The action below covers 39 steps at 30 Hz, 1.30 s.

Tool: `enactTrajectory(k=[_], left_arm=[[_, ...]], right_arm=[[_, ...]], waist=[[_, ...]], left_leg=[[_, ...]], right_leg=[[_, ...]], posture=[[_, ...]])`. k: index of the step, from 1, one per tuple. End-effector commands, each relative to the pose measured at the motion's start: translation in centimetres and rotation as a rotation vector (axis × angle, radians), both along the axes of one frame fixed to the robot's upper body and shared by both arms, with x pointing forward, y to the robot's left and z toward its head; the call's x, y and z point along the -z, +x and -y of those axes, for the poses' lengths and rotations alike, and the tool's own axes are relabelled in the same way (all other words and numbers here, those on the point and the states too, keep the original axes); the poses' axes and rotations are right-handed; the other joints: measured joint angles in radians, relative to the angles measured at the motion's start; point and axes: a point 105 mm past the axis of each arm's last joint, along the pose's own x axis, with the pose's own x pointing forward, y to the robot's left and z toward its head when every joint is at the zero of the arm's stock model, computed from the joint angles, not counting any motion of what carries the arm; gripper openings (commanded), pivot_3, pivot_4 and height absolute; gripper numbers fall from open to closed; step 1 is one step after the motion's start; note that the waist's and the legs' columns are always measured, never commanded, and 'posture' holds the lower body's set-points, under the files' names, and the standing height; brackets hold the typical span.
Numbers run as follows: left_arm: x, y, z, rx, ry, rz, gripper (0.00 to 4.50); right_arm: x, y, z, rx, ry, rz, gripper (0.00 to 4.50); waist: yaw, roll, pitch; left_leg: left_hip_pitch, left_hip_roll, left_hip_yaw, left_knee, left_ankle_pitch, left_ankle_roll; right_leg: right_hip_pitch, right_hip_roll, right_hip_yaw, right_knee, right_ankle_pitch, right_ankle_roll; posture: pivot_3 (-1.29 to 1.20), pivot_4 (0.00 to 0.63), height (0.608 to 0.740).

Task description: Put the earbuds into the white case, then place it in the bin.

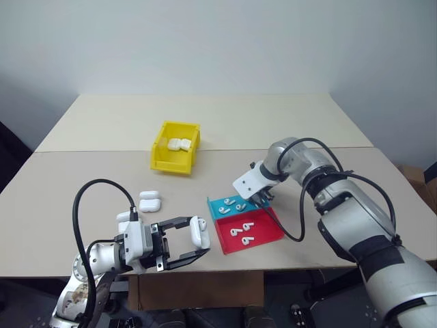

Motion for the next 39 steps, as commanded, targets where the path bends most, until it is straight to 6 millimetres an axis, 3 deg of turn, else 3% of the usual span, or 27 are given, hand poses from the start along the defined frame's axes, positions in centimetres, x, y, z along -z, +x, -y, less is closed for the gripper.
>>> enactTrajectory(k=[1,3,15,22,25,28,32,35,39], left_arm=[[-0.6,-0.2,0.3,0.014,-0.002,0.036,2.79],[-0.6,-0.1,0.4,0.011,-0.002,0.039,2.79],[-0.7,0.3,0.4,0.000,-0.003,0.043,2.79],[-2.3,1.2,0.5,-0.017,-0.056,0.075,2.79],[-3.4,2.3,0.8,-0.045,-0.102,0.103,2.79],[-4.3,3.1,1.2,-0.039,-0.140,0.111,2.79],[-5.3,3.7,1.8,-0.004,-0.181,0.120,2.79],[-6.2,3.8,2.4,0.032,-0.217,0.104,2.79],[-6.6,4.1,3.0,0.077,-0.234,0.076,2.79]], right_arm=[[-0.5,-0.2,0.1,-0.032,0.004,-0.001,0.96],[-0.4,-0.1,0.0,-0.027,0.013,0.009,0.63],[-1.3,0.2,-0.2,-0.025,0.036,0.043,0.63],[-10.4,-0.1,-1.7,0.044,0.555,0.097,0.63],[-15.0,-2.7,-0.4,0.037,0.924,0.064,0.63],[-17.9,-6.9,1.1,0.007,1.273,-0.058,0.63],[-19.1,-11.3,2.2,0.041,1.534,-0.121,0.63],[-19.6,-13.6,2.6,0.075,1.793,-0.281,0.63],[-17.3,-16.0,1.5,0.080,1.885,-0.385,0.63]], waist=[[0.000,0.000,0.000],[0.000,0.000,0.000],[0.000,0.000,0.000],[0.003,0.001,0.001],[0.014,0.001,0.000],[0.036,0.000,0.000],[0.033,0.000,0.000],[0.023,0.000,0.000],[0.017,0.000,0.000]], left_leg=[[0.000,0.000,0.000,0.000,0.000,0.000],[0.000,0.000,0.000,0.000,0.000,0.000],[0.000,0.000,0.000,0.000,0.000,0.000],[0.000,0.000,0.000,0.000,0.000,0.000],[0.000,0.000,-0.001,0.000,0.000,0.000],[-0.001,0.000,-0.002,0.000,0.000,0.000],[-0.001,-0.001,-0.002,0.001,0.000,0.001],[0.000,-0.001,-0.002,0.001,0.000,0.001],[0.002,0.000,-0.004,0.001,0.000,0.001]], right_leg=[[0.000,0.000,0.000,0.000,0.000,0.000],[0.000,0.000,0.000,0.000,0.000,0.000],[0.000,0.000,0.000,0.000,0.000,0.000],[0.000,0.000,0.000,0.000,0.000,0.000],[0.001,0.000,-0.001,0.000,0.000,0.000],[0.003,0.000,-0.002,-0.001,0.000,0.001],[0.002,-0.001,-0.001,-0.001,0.000,0.001],[0.002,0.000,-0.001,0.000,0.000,0.001],[0.004,0.001,-0.001,0.001,-0.003,0.005]], posture=[[0.00,0.150,0.740],[0.00,0.150,0.740],[0.00,0.150,0.740],[0.00,0.150,0.740],[0.00,0.150,0.740],[0.00,0.150,0.740],[0.00,0.150,0.740],[0.00,0.150,0.740],[0.00,0.150,0.740]])
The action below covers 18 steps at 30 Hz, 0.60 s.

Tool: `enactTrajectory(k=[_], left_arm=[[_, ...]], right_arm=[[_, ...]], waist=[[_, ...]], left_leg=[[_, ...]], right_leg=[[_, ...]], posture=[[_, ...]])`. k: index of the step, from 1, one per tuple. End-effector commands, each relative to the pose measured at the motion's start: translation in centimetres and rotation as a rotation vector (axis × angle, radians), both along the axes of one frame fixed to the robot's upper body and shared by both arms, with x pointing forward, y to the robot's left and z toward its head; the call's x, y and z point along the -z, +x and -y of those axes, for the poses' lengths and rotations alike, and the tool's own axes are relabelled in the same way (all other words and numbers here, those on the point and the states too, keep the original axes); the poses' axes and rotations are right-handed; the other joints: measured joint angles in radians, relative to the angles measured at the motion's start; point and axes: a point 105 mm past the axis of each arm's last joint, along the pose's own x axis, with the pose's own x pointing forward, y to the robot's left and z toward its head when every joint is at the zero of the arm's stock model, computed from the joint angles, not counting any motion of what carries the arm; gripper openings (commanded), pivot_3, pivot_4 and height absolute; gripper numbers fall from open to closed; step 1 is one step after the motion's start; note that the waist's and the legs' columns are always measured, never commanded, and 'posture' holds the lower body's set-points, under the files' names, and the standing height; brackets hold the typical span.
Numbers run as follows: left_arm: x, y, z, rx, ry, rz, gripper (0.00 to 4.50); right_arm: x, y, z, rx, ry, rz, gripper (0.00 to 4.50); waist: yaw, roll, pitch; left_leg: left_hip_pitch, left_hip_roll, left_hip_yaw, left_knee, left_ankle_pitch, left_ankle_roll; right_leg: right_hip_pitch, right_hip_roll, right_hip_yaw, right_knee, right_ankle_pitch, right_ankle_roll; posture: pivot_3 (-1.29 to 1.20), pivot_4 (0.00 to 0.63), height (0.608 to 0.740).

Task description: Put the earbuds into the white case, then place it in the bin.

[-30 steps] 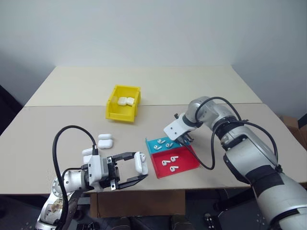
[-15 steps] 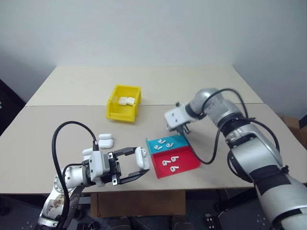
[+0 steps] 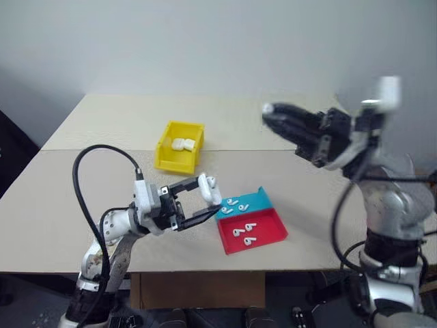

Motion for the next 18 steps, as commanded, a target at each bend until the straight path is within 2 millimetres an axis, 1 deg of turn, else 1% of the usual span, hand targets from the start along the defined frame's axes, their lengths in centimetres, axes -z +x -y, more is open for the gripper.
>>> enactTrajectory(k=[1,2,6,11,15,18], left_arm=[[-0.6,-0.3,0.7,0.065,-0.019,-0.005,2.79],[-0.6,-0.3,0.8,0.079,-0.017,-0.008,2.79],[-0.6,-0.4,1.4,0.122,-0.021,-0.023,2.79],[-0.9,-0.3,1.6,0.143,-0.024,-0.048,2.79],[-1.1,-0.3,1.8,0.161,-0.036,-0.061,2.79],[-1.3,-0.4,1.9,0.175,-0.051,-0.061,2.79]], right_arm=[[1.1,-2.6,-1.4,-0.057,0.023,-0.009,0.63],[1.6,-2.9,-1.8,-0.077,0.020,-0.029,0.63],[3.0,-3.3,-3.6,-0.101,-0.002,-0.100,0.63],[3.6,-3.3,-4.1,-0.124,-0.031,-0.140,0.63],[4.7,-3.3,-4.8,-0.121,-0.100,-0.153,0.63],[5.4,-3.3,-4.6,-0.116,-0.113,-0.172,0.63]], waist=[[-0.001,0.000,0.000],[-0.003,0.000,0.000],[-0.014,0.000,0.000],[-0.014,0.000,0.000],[-0.014,0.000,0.000],[-0.013,0.000,0.000]], left_leg=[[0.000,0.000,0.000,0.000,0.000,0.000],[0.000,0.000,0.000,0.000,0.000,0.000],[-0.001,-0.001,0.000,0.001,0.000,0.000],[-0.002,-0.001,0.000,0.001,0.000,0.000],[-0.002,-0.001,0.000,0.001,0.000,0.000],[-0.002,-0.001,0.000,0.001,0.000,0.000]], right_leg=[[0.000,0.000,0.000,0.000,0.000,0.000],[0.000,0.000,0.000,0.000,0.000,0.000],[-0.001,0.000,0.000,0.000,0.000,0.001],[0.000,0.000,0.000,-0.001,0.000,0.001],[0.000,0.000,0.000,-0.001,0.000,0.001],[0.000,0.000,0.000,-0.001,0.000,0.001]], posture=[[0.00,0.150,0.740],[0.00,0.150,0.740],[0.00,0.150,0.740],[0.00,0.150,0.740],[0.00,0.150,0.740],[0.00,0.150,0.740]])
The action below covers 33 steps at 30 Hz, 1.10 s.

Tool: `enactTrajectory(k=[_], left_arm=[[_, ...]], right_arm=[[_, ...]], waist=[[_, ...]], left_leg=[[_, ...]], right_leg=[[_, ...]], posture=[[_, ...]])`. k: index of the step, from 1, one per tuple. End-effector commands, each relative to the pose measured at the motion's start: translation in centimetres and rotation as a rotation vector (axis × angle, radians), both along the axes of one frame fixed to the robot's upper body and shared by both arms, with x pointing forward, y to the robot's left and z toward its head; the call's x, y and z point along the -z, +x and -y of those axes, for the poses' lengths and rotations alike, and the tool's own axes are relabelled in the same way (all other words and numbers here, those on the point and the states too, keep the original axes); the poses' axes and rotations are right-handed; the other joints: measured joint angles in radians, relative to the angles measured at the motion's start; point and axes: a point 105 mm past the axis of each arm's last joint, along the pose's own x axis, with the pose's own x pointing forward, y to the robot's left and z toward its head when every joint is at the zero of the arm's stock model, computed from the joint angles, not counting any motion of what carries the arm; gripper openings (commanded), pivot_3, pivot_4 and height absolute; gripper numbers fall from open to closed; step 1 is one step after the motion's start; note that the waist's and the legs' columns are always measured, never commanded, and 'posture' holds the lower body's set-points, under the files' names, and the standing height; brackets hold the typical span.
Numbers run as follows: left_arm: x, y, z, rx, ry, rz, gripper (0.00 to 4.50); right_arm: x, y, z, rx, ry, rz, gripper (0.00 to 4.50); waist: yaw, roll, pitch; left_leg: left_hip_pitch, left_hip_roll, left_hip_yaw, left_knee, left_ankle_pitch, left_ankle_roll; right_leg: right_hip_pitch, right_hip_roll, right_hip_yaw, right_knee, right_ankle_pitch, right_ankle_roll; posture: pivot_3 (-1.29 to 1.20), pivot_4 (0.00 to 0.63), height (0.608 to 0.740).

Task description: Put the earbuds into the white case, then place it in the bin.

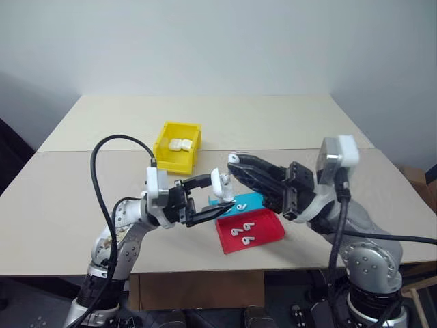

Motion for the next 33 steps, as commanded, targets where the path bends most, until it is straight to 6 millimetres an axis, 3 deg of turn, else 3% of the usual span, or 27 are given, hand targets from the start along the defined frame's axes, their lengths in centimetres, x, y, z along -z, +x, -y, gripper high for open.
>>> enactTrajectory(k=[1,33], left_arm=[[-1.2,-0.4,0.2,0.036,-0.045,0.030,2.79],[-0.7,0.0,-0.2,0.009,-0.041,0.020,2.79]], right_arm=[[0.0,-0.6,0.1,0.005,-0.009,0.030,0.63],[2.4,-0.3,0.0,0.031,-0.088,-0.033,0.63]], waist=[[0.001,0.000,0.000],[0.000,0.000,0.000]], left_leg=[[0.000,0.000,0.000,0.000,0.000,0.000],[-0.001,0.000,0.000,0.000,0.000,0.000]], right_leg=[[0.000,0.000,0.000,0.000,0.000,0.000],[0.000,0.000,0.000,-0.001,-0.002,0.003]], posture=[[0.00,0.150,0.740],[0.00,0.150,0.740]])
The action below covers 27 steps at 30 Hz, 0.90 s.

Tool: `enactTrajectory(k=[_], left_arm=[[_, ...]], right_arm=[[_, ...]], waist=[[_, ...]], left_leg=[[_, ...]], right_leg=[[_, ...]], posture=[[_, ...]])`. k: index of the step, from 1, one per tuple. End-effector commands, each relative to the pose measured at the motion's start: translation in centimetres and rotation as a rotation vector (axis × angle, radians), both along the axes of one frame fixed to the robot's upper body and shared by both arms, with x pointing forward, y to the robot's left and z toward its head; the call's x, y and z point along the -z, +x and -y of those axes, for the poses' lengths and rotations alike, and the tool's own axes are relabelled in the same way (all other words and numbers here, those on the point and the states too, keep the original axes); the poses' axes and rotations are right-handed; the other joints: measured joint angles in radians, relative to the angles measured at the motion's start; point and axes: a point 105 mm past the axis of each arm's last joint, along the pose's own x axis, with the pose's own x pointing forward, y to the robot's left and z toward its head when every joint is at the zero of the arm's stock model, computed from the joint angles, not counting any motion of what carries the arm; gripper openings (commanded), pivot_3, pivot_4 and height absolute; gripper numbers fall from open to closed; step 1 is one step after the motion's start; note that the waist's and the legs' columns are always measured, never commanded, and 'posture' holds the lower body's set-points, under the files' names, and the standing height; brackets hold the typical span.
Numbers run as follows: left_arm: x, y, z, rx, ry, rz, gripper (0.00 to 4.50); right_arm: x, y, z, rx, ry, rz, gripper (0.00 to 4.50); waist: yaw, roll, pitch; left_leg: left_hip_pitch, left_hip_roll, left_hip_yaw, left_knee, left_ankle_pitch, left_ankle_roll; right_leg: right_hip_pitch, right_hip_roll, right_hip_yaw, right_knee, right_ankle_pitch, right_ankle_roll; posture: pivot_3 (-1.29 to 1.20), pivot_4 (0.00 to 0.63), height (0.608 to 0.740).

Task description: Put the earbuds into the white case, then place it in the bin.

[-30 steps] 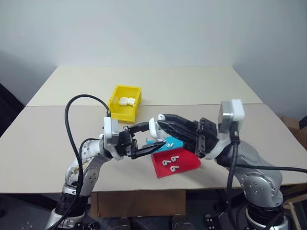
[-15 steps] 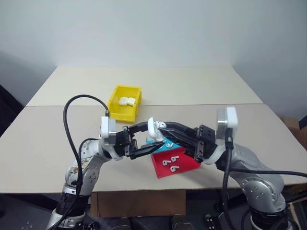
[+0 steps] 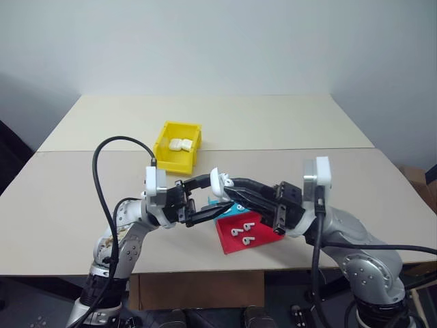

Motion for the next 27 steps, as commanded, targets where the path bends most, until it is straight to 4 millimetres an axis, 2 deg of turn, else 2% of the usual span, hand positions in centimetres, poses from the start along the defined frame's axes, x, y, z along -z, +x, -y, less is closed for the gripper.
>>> enactTrajectory(k=[1,16,22,27], left_arm=[[-0.86,-0.20,-0.05,-0.008,-0.020,0.046,2.79],[-0.75,0.09,-0.02,-0.032,-0.025,0.061,2.79],[-0.75,0.11,-0.07,-0.036,-0.026,0.062,2.79],[-0.75,0.30,-0.08,-0.043,-0.024,0.066,2.79]], right_arm=[[-0.24,-0.53,-0.08,-0.011,-0.008,0.032,0.63],[0.04,-0.44,0.05,-0.002,-0.019,0.041,0.63],[0.25,-0.38,0.09,0.023,-0.038,0.061,2.61],[0.35,-0.41,0.17,0.021,-0.044,0.069,2.61]], waist=[[0.000,0.000,0.000],[0.000,0.000,0.000],[0.000,0.000,0.000],[0.000,0.000,0.000]], left_leg=[[0.000,0.000,0.000,0.000,0.000,0.000],[0.000,0.000,0.000,0.000,0.000,0.000],[0.000,0.000,0.000,0.000,0.000,0.000],[0.000,0.000,0.000,0.000,0.000,0.000]], right_leg=[[0.000,0.000,0.000,0.000,0.000,0.000],[0.000,0.000,0.000,0.000,0.000,0.000],[0.000,0.000,0.000,0.000,0.000,0.000],[0.000,0.000,0.000,-0.001,0.000,0.000]], posture=[[0.00,0.150,0.740],[0.00,0.150,0.740],[0.00,0.150,0.740],[0.00,0.150,0.740]])
